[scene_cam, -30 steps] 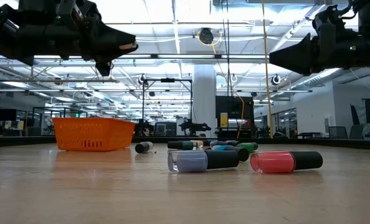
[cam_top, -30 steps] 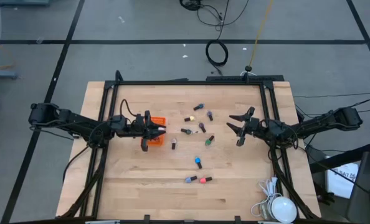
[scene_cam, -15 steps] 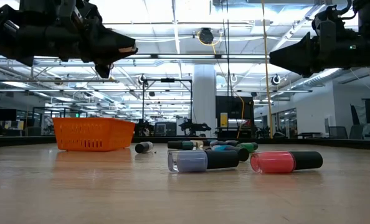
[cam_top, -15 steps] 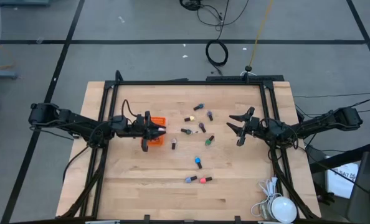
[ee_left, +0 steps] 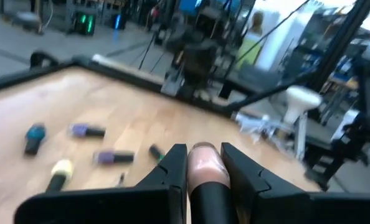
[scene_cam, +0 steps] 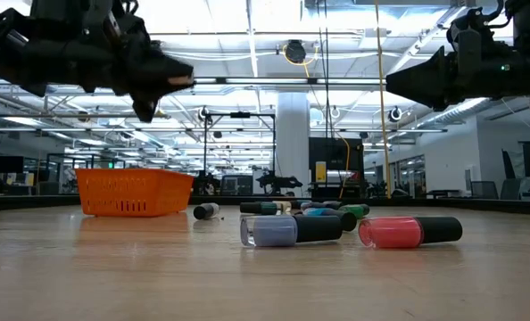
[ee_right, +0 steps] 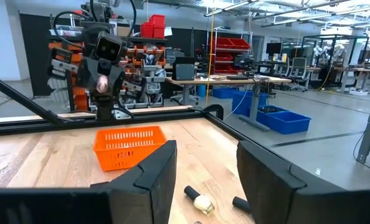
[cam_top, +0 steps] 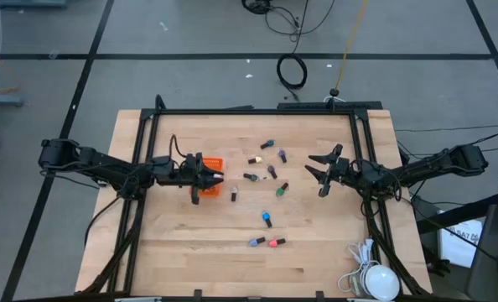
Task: Pick & Place Nail Polish
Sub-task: Put the right brown nail polish into the orange basket
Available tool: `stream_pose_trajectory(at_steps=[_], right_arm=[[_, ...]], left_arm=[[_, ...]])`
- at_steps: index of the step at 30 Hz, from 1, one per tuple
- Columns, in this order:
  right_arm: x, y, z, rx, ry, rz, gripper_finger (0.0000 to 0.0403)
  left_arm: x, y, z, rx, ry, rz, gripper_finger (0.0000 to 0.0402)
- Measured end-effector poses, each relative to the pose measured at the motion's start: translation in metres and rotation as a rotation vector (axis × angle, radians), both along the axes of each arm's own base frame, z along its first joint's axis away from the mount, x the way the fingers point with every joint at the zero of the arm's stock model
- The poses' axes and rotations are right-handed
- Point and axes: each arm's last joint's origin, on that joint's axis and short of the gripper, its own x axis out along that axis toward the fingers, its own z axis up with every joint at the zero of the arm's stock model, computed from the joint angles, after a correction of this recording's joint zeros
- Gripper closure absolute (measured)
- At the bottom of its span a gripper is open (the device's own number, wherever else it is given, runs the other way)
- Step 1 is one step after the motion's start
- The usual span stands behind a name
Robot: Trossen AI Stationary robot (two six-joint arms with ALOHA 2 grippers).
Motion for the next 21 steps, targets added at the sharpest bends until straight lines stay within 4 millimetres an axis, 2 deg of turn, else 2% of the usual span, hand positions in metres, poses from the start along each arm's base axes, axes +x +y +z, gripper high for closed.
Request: stream_pose_trajectory(at_steps=[7, 12, 16, 19, 21], right_arm=[[0.000, 0.000, 0.000, 0.000, 0.003, 0.000, 0.0248], [0.000, 0.000, -0.001, -0.002, 0.007, -0.002, 0.0248], [0.000, 0.000, -0.001, -0.003, 0.010, -0.003, 0.0248], [0.000, 0.000, -0.001, -0.004, 0.010, -0.004, 0.0248], [0.000, 0.000, -0.001, -0.004, 0.008, -0.005, 0.0248]], left_arm=[[-0.006, 0.004, -0.010, -0.070, 0.218, 0.135, 0.0346], [-0.007, 0.005, -0.003, -0.163, 0.407, 0.253, 0.0346], [-0.007, 0.001, 0.007, -0.116, 0.537, 0.384, 0.0346], [-0.002, -0.004, 0.011, -0.044, 0.549, 0.367, 0.0346], [0.001, -0.010, 0.013, 0.004, 0.527, 0.278, 0.0346]])
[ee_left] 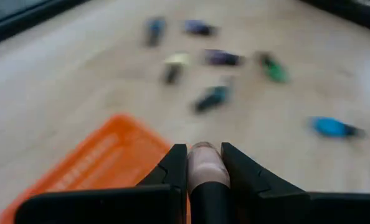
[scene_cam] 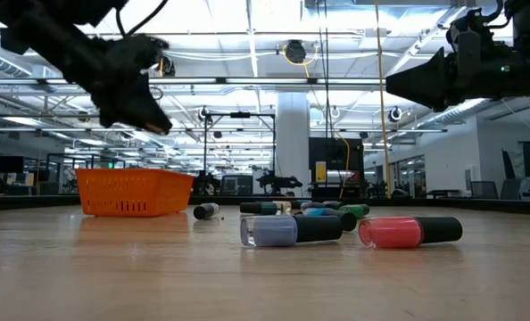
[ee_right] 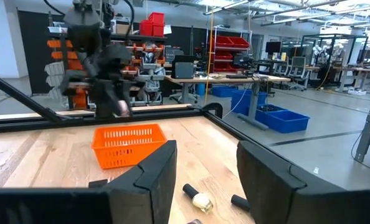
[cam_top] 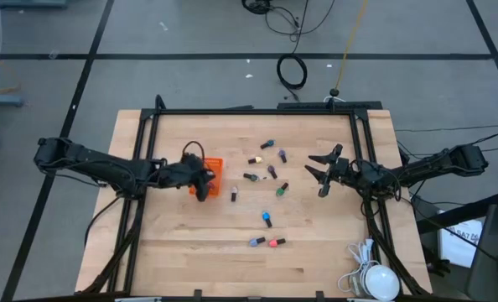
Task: Pick & Place Nail Polish
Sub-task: Put the right brown nail polish into the orange basket
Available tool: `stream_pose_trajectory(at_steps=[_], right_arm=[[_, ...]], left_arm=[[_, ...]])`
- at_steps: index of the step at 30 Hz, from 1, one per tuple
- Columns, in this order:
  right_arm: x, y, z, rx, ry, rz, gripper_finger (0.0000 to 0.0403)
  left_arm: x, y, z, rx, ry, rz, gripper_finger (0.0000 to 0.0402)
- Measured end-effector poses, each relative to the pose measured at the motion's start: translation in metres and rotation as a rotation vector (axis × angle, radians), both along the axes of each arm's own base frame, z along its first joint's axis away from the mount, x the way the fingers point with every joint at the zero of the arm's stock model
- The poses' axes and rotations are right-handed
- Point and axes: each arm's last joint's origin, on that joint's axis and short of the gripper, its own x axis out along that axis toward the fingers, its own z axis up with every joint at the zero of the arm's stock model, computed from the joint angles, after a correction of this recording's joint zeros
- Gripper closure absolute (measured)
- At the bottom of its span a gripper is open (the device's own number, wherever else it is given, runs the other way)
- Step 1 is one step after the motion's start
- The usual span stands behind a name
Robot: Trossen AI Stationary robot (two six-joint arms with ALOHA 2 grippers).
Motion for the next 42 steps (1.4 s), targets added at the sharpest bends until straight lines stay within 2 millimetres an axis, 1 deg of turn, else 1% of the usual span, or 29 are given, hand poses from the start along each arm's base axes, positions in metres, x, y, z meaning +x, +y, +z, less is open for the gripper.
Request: stream_pose_trajectory(at_steps=[2, 4, 6, 8, 9, 11, 14, 17, 21, 23, 27, 31, 34, 37, 42], right_arm=[[0.000, 0.000, 0.000, 0.001, 0.000, 0.000, 0.0248], [0.000, 0.000, 0.000, 0.007, 0.000, 0.000, 0.0248], [0.000, 0.000, 0.000, 0.018, -0.002, 0.001, 0.0248], [0.000, 0.000, -0.001, 0.022, -0.003, 0.002, 0.0248], [0.000, 0.000, -0.001, 0.023, -0.003, 0.002, 0.0248], [0.000, 0.000, -0.001, 0.023, -0.003, 0.002, 0.0248], [0.000, 0.000, -0.001, 0.023, -0.003, 0.002, 0.0248], [0.000, 0.000, -0.001, 0.023, -0.002, 0.001, 0.0248], [0.000, 0.000, -0.001, 0.027, -0.004, 0.002, 0.0248], [0.000, 0.000, -0.001, 0.027, -0.004, 0.002, 0.0248], [0.000, 0.000, -0.001, 0.027, -0.005, 0.002, 0.0248], [0.000, 0.000, 0.000, 0.027, -0.007, 0.002, 0.0248], [0.000, 0.000, 0.000, 0.028, -0.012, 0.002, 0.0248], [0.000, 0.000, 0.000, 0.028, -0.012, 0.002, 0.0248], [0.000, 0.000, 0.000, 0.028, -0.011, 0.002, 0.0248]], left_arm=[[0.004, -0.008, 0.005, -0.014, -0.058, -0.160, 0.0346], [0.007, -0.020, 0.011, -0.049, -0.164, -0.371, 0.0346], [0.007, -0.034, 0.020, -0.053, -0.325, -0.636, 0.0346], [0.002, -0.047, 0.029, -0.001, -0.507, -0.879, 0.0346], [-0.001, -0.051, 0.032, 0.016, -0.575, -0.957, 0.0346], [-0.006, -0.055, 0.036, 0.019, -0.650, -1.006, 0.0346], [-0.009, -0.054, 0.042, -0.025, -0.680, -0.949, 0.0346], [-0.008, -0.051, 0.033, -0.030, -0.579, -0.833, 0.0346], [-0.006, -0.041, 0.012, 0.019, -0.342, -0.588, 0.0346], [-0.007, -0.032, 0.002, 0.006, -0.240, -0.437, 0.0346], [-0.010, -0.014, -0.010, -0.069, -0.126, -0.168, 0.0338], [-0.015, 0.001, -0.020, -0.079, -0.033, 0.039, 0.0326], [-0.016, 0.009, -0.025, -0.074, 0.002, 0.115, 0.0330], [-0.015, 0.014, -0.026, -0.080, 0.006, 0.153, 0.0331], [-0.015, 0.018, -0.027, -0.105, -0.005, 0.194, 0.0304]])
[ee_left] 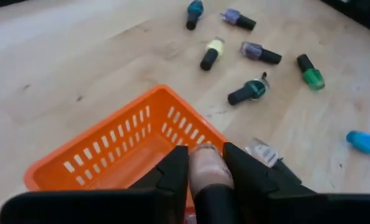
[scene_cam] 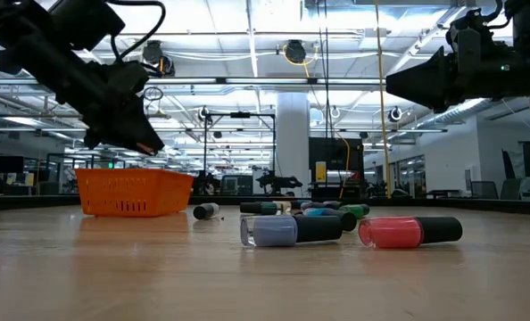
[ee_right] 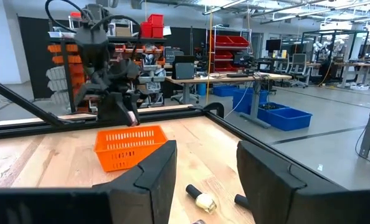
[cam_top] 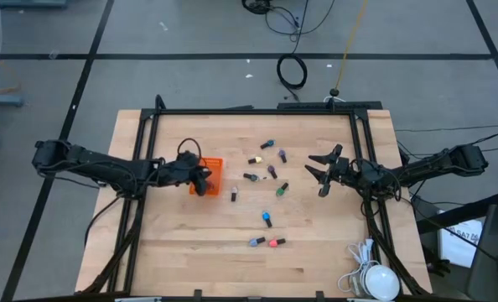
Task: Pick & Place Nail Polish
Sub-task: Put the right brown nail polish into the orange basket, then put the green nail polish into the orange basket
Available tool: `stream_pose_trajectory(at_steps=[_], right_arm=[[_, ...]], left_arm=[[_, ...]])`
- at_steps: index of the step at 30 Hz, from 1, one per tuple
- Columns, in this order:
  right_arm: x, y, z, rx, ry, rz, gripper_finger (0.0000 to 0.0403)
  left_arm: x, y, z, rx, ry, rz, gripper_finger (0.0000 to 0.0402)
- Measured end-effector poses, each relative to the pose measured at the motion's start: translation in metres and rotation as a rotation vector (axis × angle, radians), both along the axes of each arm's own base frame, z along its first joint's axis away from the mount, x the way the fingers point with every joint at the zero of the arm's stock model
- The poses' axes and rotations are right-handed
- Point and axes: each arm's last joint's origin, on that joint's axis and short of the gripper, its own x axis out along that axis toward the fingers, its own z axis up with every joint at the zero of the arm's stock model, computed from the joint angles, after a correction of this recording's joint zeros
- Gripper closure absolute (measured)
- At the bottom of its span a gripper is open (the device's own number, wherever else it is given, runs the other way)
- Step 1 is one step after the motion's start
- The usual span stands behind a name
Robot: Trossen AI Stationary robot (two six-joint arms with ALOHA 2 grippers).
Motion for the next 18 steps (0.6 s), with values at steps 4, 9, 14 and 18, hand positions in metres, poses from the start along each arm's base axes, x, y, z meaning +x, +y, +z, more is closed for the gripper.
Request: stream_pose_trajectory(at_steps=[4, 9, 14, 18], right_arm=[[0.000, 0.000, 0.000, 0.000, 0.000, 0.000, 0.0248], [0.000, 0.000, 0.000, 0.000, 0.001, 0.000, 0.0248], [0.000, 0.000, 0.000, 0.000, 0.001, 0.000, 0.0248], [0.000, 0.000, -0.001, -0.001, 0.008, 0.003, 0.0248]], left_arm=[[0.000, 0.002, -0.004, -0.025, 0.017, 0.032, 0.0266], [0.002, 0.006, -0.008, -0.024, 0.039, 0.050, 0.0215], [0.002, 0.009, -0.008, 0.018, 0.058, 0.033, 0.0181], [0.004, 0.011, -0.006, 0.050, 0.040, 0.018, 0.0170]])
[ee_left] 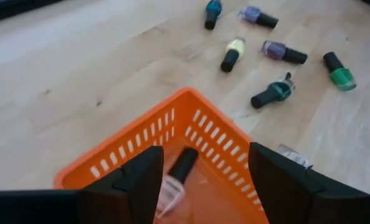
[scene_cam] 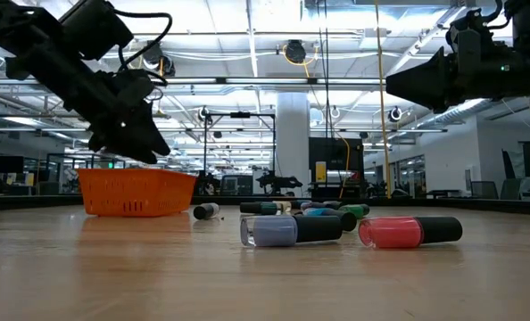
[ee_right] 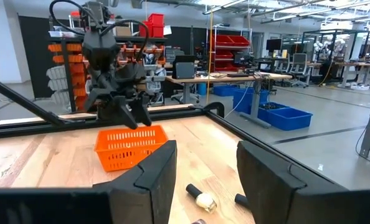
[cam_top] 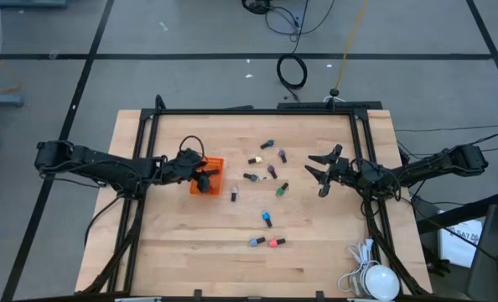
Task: Pick & Place Nail Polish
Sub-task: Put the green nail polish into the orange basket
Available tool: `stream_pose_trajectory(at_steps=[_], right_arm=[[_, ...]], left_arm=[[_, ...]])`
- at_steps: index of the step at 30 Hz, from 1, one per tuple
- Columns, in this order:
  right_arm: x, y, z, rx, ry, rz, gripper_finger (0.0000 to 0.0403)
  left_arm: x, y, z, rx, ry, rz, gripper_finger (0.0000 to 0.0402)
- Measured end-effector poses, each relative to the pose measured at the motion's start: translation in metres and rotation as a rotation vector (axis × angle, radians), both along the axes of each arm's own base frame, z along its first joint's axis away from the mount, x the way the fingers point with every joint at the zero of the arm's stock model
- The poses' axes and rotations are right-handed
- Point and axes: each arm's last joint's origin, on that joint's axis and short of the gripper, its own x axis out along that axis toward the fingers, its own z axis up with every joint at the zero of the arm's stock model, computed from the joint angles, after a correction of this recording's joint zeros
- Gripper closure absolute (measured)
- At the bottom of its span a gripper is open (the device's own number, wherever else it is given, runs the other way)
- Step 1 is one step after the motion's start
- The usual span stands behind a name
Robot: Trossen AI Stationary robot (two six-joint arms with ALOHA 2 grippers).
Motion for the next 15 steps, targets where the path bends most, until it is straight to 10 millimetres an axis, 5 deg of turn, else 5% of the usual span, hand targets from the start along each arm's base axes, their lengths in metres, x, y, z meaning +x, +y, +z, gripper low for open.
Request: stream_pose_trajectory(at_steps=[6, 15], right_arm=[[0.002, 0.002, -0.008, 0.025, 0.069, 0.060, 0.0246], [0.028, 0.005, -0.032, 0.057, 0.503, 0.095, 0.0210]], left_arm=[[0.003, 0.000, 0.005, 0.023, -0.049, -0.016, 0.0167], [0.005, 0.000, 0.007, 0.026, -0.073, -0.017, 0.0167]])
